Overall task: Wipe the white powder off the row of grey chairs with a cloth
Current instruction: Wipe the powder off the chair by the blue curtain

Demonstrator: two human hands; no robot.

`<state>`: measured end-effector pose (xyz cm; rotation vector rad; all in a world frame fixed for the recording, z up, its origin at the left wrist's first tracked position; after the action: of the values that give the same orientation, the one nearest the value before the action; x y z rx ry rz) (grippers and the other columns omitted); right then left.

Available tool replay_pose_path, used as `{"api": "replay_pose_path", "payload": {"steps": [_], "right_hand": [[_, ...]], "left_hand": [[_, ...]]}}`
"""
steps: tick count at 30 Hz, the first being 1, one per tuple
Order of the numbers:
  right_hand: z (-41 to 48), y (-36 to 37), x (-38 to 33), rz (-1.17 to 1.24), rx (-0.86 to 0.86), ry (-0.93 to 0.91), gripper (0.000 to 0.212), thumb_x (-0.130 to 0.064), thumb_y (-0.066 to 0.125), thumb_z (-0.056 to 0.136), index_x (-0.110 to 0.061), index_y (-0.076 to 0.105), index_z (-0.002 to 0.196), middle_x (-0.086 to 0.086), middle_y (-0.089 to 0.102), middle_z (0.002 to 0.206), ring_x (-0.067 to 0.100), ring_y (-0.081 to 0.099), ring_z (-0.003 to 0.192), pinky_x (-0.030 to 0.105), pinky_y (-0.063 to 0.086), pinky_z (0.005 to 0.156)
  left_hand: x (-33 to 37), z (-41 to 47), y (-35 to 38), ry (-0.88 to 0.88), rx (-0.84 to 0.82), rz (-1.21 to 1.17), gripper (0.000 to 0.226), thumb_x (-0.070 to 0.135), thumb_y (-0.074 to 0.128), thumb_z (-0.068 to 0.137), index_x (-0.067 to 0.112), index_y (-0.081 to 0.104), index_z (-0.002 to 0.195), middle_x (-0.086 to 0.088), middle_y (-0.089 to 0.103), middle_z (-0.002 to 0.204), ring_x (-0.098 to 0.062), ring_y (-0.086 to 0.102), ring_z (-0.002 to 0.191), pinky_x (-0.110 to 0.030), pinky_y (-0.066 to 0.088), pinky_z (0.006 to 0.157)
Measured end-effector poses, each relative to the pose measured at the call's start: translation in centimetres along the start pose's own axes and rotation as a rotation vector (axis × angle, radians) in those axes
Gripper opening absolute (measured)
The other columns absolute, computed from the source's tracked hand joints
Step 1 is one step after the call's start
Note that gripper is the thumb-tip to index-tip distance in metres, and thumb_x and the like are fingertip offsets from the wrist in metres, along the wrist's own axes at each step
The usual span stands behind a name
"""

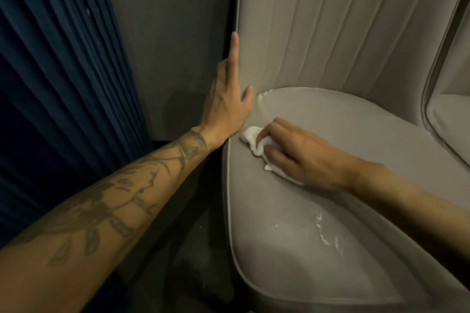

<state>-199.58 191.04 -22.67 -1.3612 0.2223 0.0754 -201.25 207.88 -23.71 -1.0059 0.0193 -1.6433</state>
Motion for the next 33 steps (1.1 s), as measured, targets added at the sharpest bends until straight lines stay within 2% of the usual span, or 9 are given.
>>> {"api": "replay_pose_path", "payload": {"steps": [3,7,13,16,20,23,26,30,33], "right_hand": [[-1.5,0.3,-2.3,0.026,0.01,-0.007,0.014,-0.024,0.047,0.102,-0.017,0.054,0.112,-0.001,0.049,0.104,0.01,0.045,0.087,0.026,0.04,0.083],[-4.9,-0.1,-5.1,0.095,-0.109,-0.134,0.014,-0.028,0.044,0.105,-0.02,0.053,0.112,-0.005,0.047,0.105,0.01,0.049,0.089,0.022,0.04,0.083],[-3.0,-0.3,0.8,0.001,0.095,0.139,0.016,-0.028,0.046,0.101,-0.016,0.054,0.107,0.0,0.05,0.104,0.016,0.051,0.09,0.037,0.046,0.085],[-5.4,-0.1,-4.3,0.084,0.06,0.034,0.014,-0.025,0.046,0.103,-0.016,0.055,0.109,-0.005,0.047,0.104,0.007,0.045,0.088,0.016,0.036,0.084],[-8.2,-0.7,-5.8,0.088,-0.058,-0.086,0.014,-0.026,0.045,0.105,-0.018,0.054,0.112,-0.004,0.047,0.105,0.01,0.049,0.091,0.02,0.039,0.086],[-8.3,-1.7,0.4,0.039,0.062,0.13,0.012,-0.028,0.045,0.103,-0.02,0.054,0.106,-0.006,0.049,0.103,0.012,0.053,0.091,0.015,0.036,0.082],[-8.6,-1.1,1.1,-0.001,0.129,0.258,0.017,-0.03,0.045,0.101,-0.017,0.054,0.105,-0.003,0.048,0.102,0.019,0.053,0.089,0.024,0.037,0.08],[-10.4,-0.5,-6.4,0.117,-0.004,0.042,0.016,-0.028,0.043,0.105,-0.02,0.055,0.112,-0.005,0.046,0.105,0.012,0.049,0.092,0.021,0.038,0.086],[-11.6,-1.5,-5.0,0.08,-0.037,0.003,0.018,-0.03,0.041,0.106,-0.022,0.054,0.114,-0.007,0.045,0.106,0.008,0.049,0.092,0.019,0.038,0.086]], "left_hand": [[0.1,-1.0,-0.2,-0.028,-0.023,-0.003,0.096,0.017,0.058,0.095,0.023,-0.005,0.167,-0.01,0.03,0.163,-0.026,0.043,0.143,-0.036,0.04,0.115],[0.0,-2.7,-0.2,-0.066,-0.092,0.024,0.093,0.021,0.055,0.1,0.029,-0.01,0.166,-0.013,0.034,0.158,-0.033,0.05,0.134,-0.048,0.046,0.111],[0.2,-3.4,-0.4,-0.065,-0.1,0.031,0.086,0.025,0.05,0.103,0.029,-0.007,0.166,-0.013,0.037,0.153,-0.033,0.055,0.126,-0.053,0.05,0.104],[0.2,-3.4,-0.4,-0.067,-0.093,0.033,0.084,0.024,0.05,0.103,0.026,-0.005,0.167,-0.013,0.038,0.153,-0.033,0.054,0.127,-0.048,0.049,0.105],[0.3,-3.5,-0.4,-0.077,-0.112,0.043,0.086,0.023,0.05,0.102,0.027,-0.007,0.166,-0.013,0.034,0.157,-0.034,0.053,0.131,-0.051,0.049,0.107],[0.6,-3.6,-0.4,-0.104,-0.153,0.058,0.089,0.022,0.051,0.102,0.028,-0.011,0.166,-0.014,0.031,0.159,-0.036,0.05,0.134,-0.051,0.047,0.109],[0.6,-4.1,-0.3,-0.161,-0.236,0.045,0.093,0.026,0.054,0.103,0.032,-0.016,0.164,-0.011,0.022,0.164,-0.034,0.041,0.142,-0.047,0.038,0.117],[0.8,-4.8,-0.2,-0.178,-0.233,0.049,0.089,0.03,0.053,0.105,0.033,-0.013,0.165,-0.008,0.021,0.165,-0.032,0.036,0.146,-0.046,0.031,0.118],[0.8,-4.9,-0.3,-0.176,-0.216,0.037,0.087,0.029,0.052,0.105,0.034,-0.012,0.165,-0.008,0.022,0.164,-0.031,0.037,0.144,-0.046,0.033,0.117]]}}
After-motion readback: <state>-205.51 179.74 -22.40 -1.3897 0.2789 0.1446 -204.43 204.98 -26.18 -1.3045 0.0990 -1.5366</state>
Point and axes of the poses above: each hand's wrist, its own z-axis towards the middle knuckle, its own y-axis out of the palm, x = y × z, the point moved 6 cm from there along z, towards the middle knuckle
